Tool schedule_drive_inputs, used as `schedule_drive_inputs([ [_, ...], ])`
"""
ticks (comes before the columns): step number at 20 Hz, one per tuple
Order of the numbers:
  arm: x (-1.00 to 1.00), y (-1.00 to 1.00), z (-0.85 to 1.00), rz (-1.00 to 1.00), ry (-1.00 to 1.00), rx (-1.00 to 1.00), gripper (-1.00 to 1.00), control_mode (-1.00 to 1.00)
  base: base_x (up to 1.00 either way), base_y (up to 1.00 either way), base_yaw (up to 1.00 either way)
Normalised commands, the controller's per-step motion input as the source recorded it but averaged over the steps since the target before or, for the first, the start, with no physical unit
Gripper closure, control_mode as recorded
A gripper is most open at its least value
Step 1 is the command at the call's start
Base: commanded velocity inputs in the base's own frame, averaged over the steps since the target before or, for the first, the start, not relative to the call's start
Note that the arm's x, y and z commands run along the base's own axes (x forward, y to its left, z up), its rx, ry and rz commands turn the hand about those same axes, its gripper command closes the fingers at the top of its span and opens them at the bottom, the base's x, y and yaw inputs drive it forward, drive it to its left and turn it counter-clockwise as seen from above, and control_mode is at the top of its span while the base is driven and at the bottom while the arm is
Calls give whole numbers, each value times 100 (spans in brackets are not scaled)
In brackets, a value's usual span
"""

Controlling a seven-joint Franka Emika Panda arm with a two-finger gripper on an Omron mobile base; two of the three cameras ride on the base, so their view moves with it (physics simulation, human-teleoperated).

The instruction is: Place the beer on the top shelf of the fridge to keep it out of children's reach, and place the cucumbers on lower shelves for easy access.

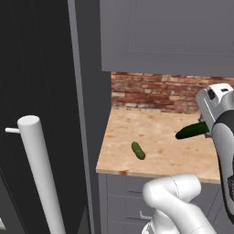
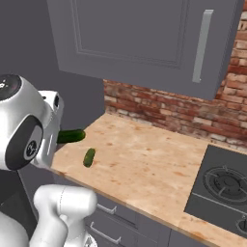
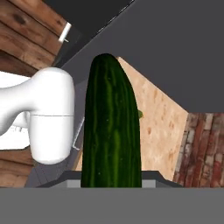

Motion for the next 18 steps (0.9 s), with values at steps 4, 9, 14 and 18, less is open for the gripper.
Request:
schedule_drive_inputs([
  [4,-19,4,29,4,0,-4,100,-100,0,0,0],
  [9,-9,10,4,1,0,-5,100,100,-7,3,0],
  [14,0,0,0,0,0,0,100,100,-65,0,3],
  [18,0,0,0,0,0,0,100,100,-100,-3,15],
])
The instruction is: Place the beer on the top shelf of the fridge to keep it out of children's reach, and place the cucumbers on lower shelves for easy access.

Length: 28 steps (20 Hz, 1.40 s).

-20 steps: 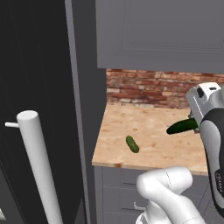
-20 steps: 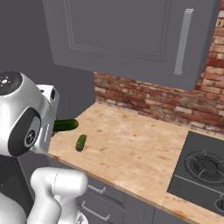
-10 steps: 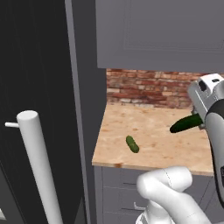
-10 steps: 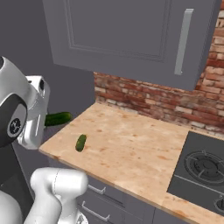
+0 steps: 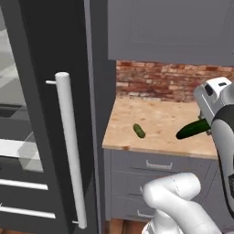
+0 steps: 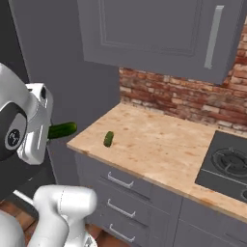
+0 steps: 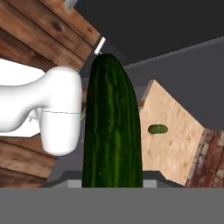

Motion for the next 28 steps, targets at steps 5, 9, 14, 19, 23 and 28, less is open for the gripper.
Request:
schedule_drive_inputs([
  [5,0,0,0,0,0,0,100,100,-83,-4,36],
  [9,0,0,0,0,0,0,100,100,-37,-12,64],
  [14,0,0,0,0,0,0,100,100,-16,0,78],
  [19,0,0,0,0,0,0,100,100,0,20,78],
  [23,0,0,0,0,0,0,100,100,22,47,67],
  [28,0,0,0,0,0,0,100,100,65,62,53],
])
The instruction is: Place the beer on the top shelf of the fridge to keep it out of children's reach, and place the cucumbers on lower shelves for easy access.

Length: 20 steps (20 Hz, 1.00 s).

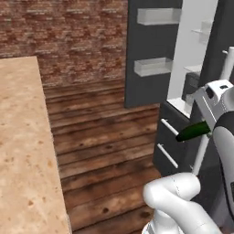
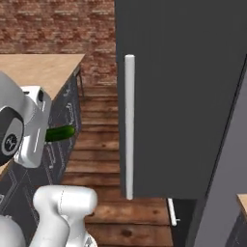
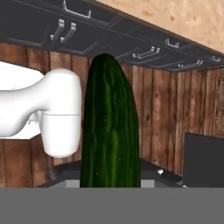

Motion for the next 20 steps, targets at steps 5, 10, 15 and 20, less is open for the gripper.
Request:
schedule_drive_inputs([
  [5,0,0,0,0,0,0,100,100,93,71,39],
  [10,0,0,0,0,0,0,100,100,81,14,9],
  [15,0,0,0,0,0,0,100,100,64,0,-18],
  [20,0,0,0,0,0,0,100,100,54,0,-43],
])
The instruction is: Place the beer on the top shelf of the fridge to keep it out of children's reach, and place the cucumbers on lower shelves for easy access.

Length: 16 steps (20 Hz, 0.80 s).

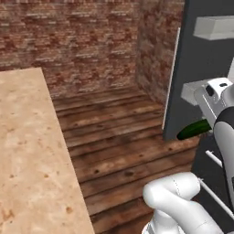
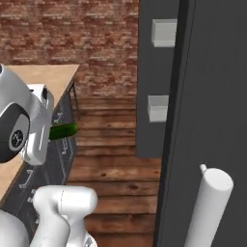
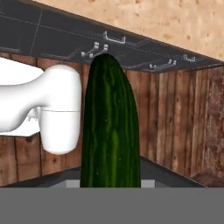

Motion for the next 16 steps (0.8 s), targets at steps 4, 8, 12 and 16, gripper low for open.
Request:
schedule_drive_inputs([
  [4,0,0,0,0,0,0,100,100,36,0,-60],
  [8,0,0,0,0,0,0,100,100,54,0,-66],
  [12,0,0,0,0,0,0,100,100,70,17,-63],
  [16,0,0,0,0,0,0,100,100,85,36,-60],
])
